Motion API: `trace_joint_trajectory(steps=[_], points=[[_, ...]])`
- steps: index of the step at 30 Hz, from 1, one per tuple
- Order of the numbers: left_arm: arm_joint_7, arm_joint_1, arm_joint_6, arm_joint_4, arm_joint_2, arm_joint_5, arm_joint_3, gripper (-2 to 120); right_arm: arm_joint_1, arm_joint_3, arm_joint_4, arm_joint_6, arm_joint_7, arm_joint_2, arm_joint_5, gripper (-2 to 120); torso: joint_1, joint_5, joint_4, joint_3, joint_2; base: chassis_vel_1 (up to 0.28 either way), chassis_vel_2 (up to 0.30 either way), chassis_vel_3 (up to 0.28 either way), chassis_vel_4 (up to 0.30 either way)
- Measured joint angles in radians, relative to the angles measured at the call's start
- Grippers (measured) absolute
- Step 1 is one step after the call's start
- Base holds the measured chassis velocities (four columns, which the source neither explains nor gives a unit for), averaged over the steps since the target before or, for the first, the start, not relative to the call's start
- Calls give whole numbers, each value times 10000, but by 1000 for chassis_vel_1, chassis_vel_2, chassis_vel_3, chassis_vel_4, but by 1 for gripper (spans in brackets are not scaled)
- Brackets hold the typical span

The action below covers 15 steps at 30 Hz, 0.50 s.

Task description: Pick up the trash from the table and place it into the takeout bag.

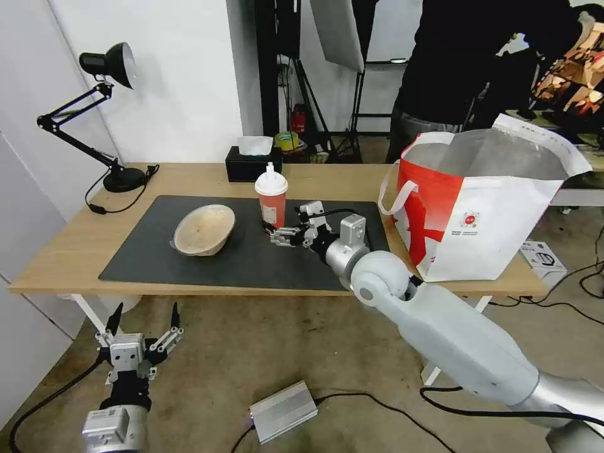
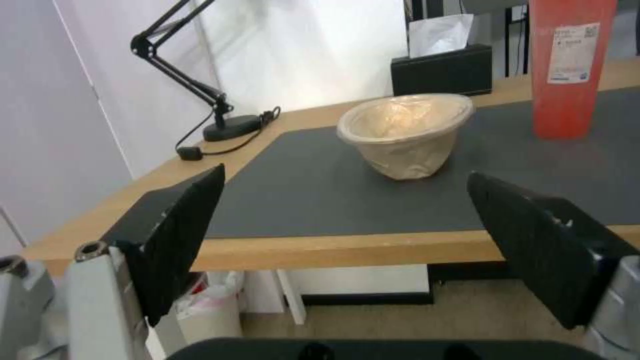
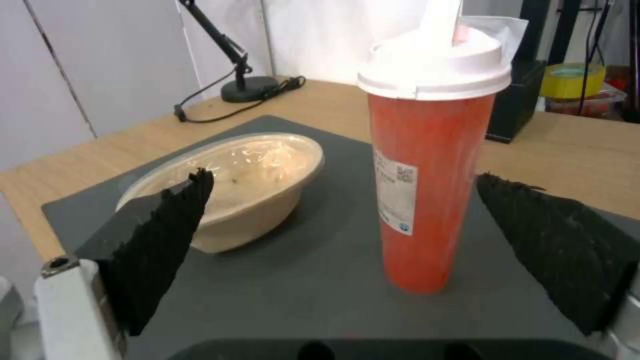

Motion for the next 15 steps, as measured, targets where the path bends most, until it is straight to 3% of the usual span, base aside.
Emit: trace_joint_trajectory(steps=[15], points=[[-9, 39, -23, -50, -3, -15, -36, 98, -100, 102, -303, 23, 110, 121, -103, 100, -1, 0, 0, 0, 0, 0, 0, 0, 0]])
